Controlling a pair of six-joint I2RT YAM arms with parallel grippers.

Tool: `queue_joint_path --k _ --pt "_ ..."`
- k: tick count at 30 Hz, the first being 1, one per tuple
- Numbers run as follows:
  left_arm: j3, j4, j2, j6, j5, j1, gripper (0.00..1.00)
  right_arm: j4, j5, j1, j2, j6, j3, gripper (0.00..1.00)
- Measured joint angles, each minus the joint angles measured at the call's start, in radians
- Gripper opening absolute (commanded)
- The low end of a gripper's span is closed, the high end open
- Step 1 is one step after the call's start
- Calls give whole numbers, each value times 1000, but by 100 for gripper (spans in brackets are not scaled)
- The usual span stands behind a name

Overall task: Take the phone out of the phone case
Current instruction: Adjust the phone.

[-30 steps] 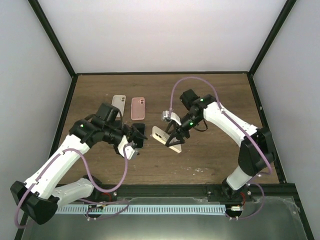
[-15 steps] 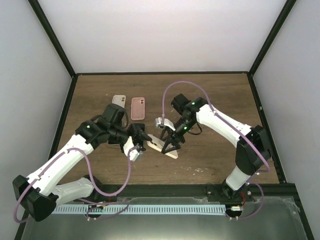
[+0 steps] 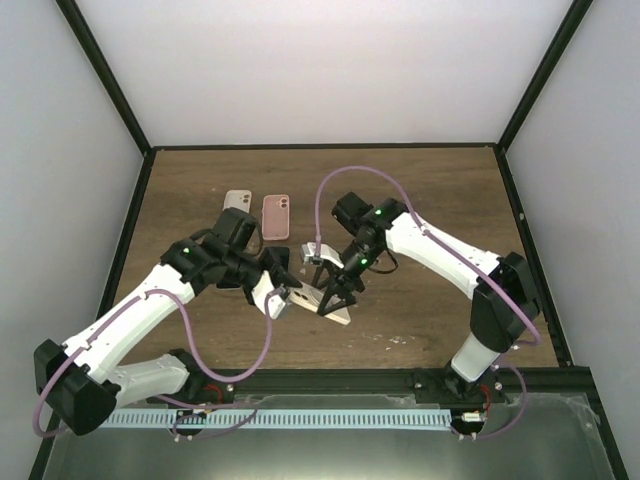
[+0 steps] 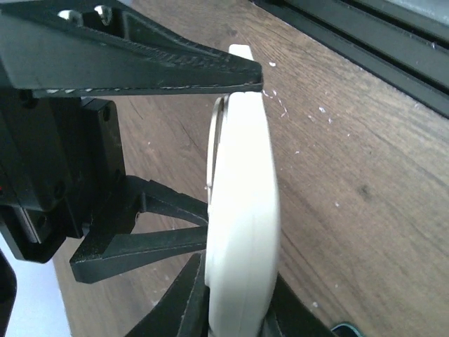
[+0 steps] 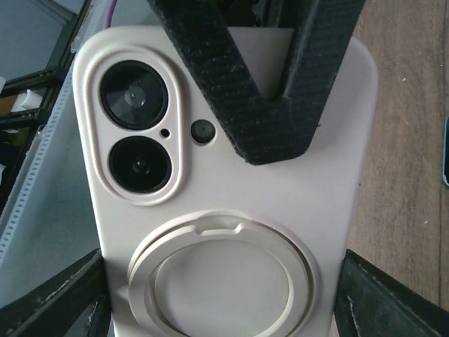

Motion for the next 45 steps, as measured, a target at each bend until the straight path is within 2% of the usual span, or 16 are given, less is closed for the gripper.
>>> queue_joint_path --k 3,5,7,10,16,20,22,28,36,41,42,45 --pt "0 -2 -3 13 6 -3 0 -8 -12 4 0 4 0 56" --pt "0 -7 -10 9 9 -5 0 -14 -20 4 -3 7 -2 78" --pt "0 -11 -14 5 10 -6 0 -5 -24 5 -10 12 -10 90" --pt "0 -43 -14 -43 -2 -1 0 40 0 7 -47 32 -33 97" --pt "9 -98 -1 -124 -11 49 0 138 88 7 -196 71 -133 97" --pt "62 -120 58 -208 -2 126 0 206 160 7 -275 99 -215 91" --pt "99 -132 93 -242 -2 148 0 236 202 7 -294 114 -245 85" --pt "199 -188 189 -366 17 159 0 325 323 6 -296 158 -257 58" --pt "206 -209 200 -475 32 163 1 411 437 7 -275 206 -256 26" --pt "262 -236 241 -576 32 173 9 425 464 9 -268 212 -245 6" --pt "277 -248 253 -604 35 177 13 428 473 8 -267 208 -240 2" --pt "317 -271 285 -664 49 190 30 431 480 3 -264 195 -231 1"
